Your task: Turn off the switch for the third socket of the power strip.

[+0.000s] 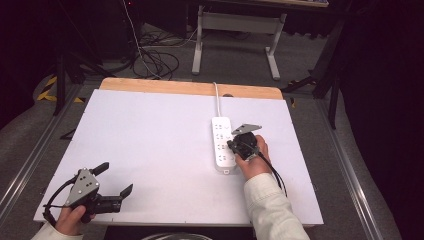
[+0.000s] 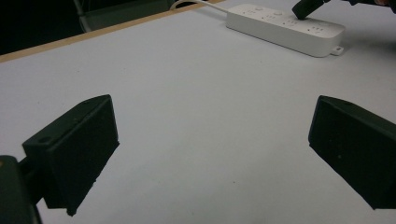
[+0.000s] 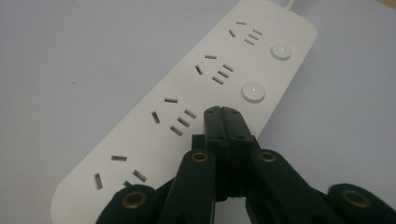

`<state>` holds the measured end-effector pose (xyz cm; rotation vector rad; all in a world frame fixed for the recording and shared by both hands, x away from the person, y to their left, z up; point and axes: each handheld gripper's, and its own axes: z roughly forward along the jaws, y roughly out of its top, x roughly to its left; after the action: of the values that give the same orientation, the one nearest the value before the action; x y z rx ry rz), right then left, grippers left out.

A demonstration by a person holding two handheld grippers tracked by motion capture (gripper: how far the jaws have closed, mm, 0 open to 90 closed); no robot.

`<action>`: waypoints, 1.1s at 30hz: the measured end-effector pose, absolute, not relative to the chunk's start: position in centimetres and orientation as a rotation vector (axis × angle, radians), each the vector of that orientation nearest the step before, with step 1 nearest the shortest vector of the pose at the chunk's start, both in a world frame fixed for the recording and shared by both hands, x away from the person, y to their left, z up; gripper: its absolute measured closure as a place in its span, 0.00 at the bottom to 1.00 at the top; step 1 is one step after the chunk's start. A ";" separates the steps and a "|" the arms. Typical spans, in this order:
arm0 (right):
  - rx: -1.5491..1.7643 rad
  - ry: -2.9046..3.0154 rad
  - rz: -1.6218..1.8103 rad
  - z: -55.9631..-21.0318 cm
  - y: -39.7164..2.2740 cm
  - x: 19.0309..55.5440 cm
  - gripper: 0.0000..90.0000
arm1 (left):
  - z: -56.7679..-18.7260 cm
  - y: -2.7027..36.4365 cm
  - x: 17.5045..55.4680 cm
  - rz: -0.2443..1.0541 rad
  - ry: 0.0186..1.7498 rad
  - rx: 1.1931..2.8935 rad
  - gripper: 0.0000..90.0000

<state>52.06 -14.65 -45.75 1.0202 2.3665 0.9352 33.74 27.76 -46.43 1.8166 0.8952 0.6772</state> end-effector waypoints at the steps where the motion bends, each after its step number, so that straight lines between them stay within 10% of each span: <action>1: 1.017 2.365 0.939 -45.9 -14.7 52.1 1.00 | -46.4 27.8 33.7 0.678 0.895 1.817 0.02; 33: 0.917 2.287 1.126 -41.7 -14.7 50.2 1.00 | -46.4 27.8 33.8 0.684 0.904 1.811 0.02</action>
<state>50.22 -14.74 -41.70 0.9167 2.2866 1.1256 33.85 27.84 -46.41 1.8114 0.9038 0.6842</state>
